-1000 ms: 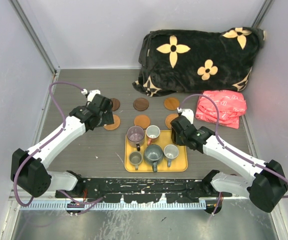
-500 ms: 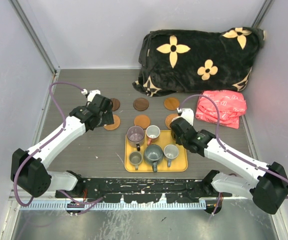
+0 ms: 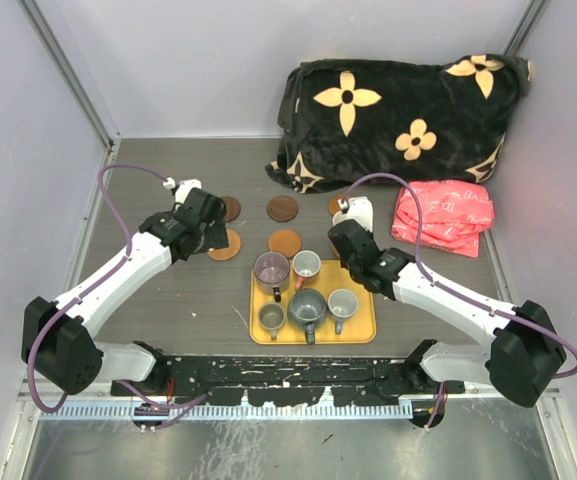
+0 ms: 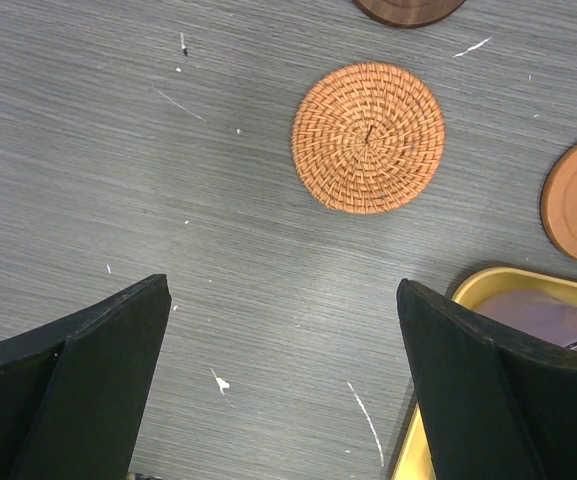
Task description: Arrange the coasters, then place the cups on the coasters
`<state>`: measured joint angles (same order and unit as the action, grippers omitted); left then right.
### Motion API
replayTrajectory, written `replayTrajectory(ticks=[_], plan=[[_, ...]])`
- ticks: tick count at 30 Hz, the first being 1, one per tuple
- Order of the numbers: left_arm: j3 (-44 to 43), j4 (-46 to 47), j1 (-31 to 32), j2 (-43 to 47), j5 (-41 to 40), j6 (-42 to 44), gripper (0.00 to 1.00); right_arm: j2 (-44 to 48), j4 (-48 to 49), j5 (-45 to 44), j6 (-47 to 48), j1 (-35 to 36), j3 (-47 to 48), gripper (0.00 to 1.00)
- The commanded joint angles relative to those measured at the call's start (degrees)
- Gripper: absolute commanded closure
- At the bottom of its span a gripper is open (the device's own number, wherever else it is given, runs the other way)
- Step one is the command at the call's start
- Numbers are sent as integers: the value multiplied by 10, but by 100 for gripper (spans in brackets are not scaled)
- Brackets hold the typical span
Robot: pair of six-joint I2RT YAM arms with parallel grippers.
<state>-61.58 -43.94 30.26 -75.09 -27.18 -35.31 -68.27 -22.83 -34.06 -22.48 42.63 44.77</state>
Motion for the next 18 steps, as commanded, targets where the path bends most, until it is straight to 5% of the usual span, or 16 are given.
replayTrajectory(ticks=[1,10,18], plan=[[-22,11,0,12,-11,1,2,-11,121,-38,41,-12,53,99],[-28,6,0,10,-16,4,2,-70,224,62,72,-125,65,99],[-37,-5,0,7,-24,3,2,-143,293,85,99,-153,103,99]])
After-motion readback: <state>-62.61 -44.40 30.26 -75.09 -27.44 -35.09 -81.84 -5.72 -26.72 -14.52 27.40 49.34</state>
